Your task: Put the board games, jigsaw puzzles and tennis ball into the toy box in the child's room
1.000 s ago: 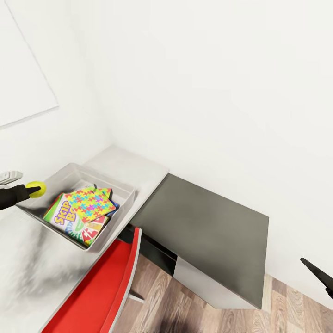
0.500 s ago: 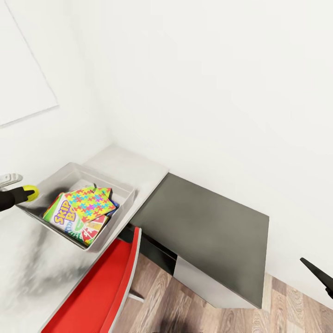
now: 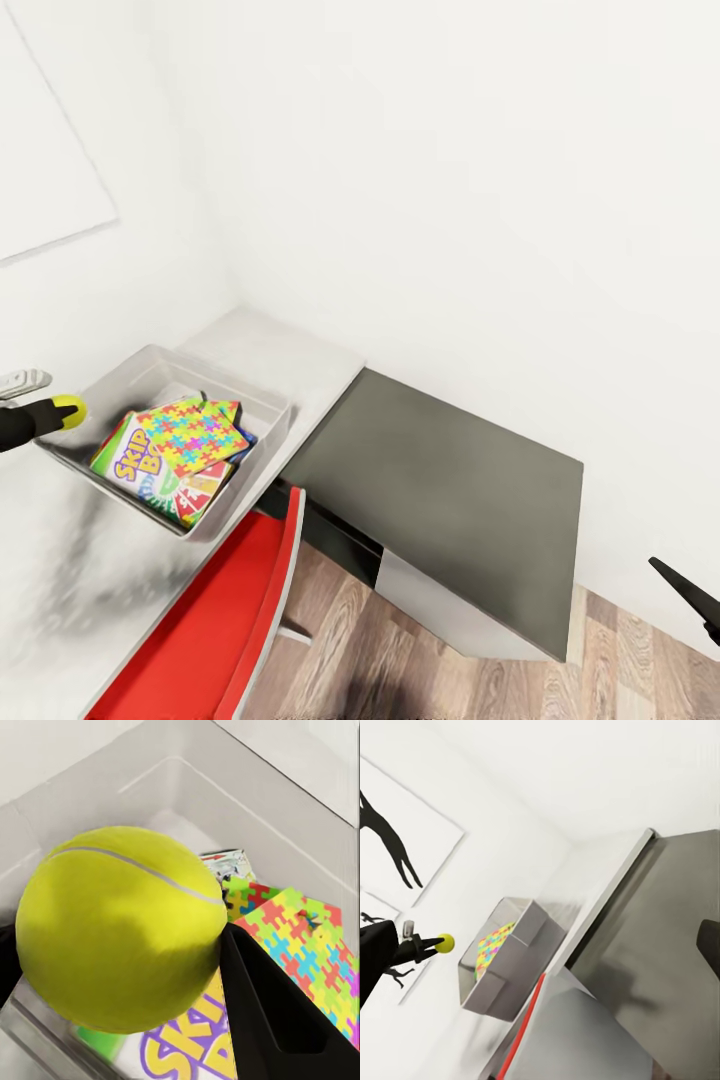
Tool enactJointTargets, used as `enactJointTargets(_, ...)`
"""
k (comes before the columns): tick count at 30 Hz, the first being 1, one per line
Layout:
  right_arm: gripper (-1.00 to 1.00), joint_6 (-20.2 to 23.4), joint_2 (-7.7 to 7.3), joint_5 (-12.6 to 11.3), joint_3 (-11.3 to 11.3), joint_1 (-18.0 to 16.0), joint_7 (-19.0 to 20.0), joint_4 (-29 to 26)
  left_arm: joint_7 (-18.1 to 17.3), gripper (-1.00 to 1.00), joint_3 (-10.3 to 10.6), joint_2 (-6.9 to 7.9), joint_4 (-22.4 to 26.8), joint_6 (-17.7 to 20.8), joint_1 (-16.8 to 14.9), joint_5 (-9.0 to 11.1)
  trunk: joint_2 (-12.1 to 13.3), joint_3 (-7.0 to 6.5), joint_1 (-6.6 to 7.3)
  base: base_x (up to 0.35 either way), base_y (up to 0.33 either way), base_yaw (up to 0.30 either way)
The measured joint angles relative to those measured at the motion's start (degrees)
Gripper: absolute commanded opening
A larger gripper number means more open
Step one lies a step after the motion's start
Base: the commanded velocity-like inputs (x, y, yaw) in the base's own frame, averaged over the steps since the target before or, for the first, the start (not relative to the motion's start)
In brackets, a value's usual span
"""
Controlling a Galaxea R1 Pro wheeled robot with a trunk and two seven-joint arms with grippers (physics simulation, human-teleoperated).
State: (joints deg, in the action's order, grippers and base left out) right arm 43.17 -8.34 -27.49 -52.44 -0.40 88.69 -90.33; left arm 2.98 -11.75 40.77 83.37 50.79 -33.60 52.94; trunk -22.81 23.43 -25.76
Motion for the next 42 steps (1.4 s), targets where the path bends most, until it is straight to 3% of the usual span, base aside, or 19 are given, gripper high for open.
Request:
enactJointTargets(7,1.00,-0.04,0.05,0.01,0.06,0.00,-0.05,0.00,0.13,-1.00,0.08,0.08,-0.11,0.10,-2.74,-0.12,0.00,0.63,0.00,0.000,0.000,0.000)
enactJointTargets(16,1.00,0.00,0.01,-0.04,0.01,0.01,-0.01,0.00,1.18,-1.00,0.04,0.01,-0.33,-0.26,-3.65,-4.85,0.00,1.15,0.00,0.000,0.000,0.000)
enactJointTargets(29,1.00,0.00,0.09,-0.08,0.02,0.00,0.00,0.00,5.01,-1.00,0.02,-0.11,-0.37,-1.47,-3.70,-6.05,0.00,1.26,0.00,0.000,0.000,0.000)
enactJointTargets(42,1.00,0.00,0.09,-0.08,0.02,0.00,0.00,-0.01,6.40,-1.00,0.15,-3.03,-0.37,-2.74,-3.70,-6.88,0.00,2.10,0.00,0.000,0.000,0.000)
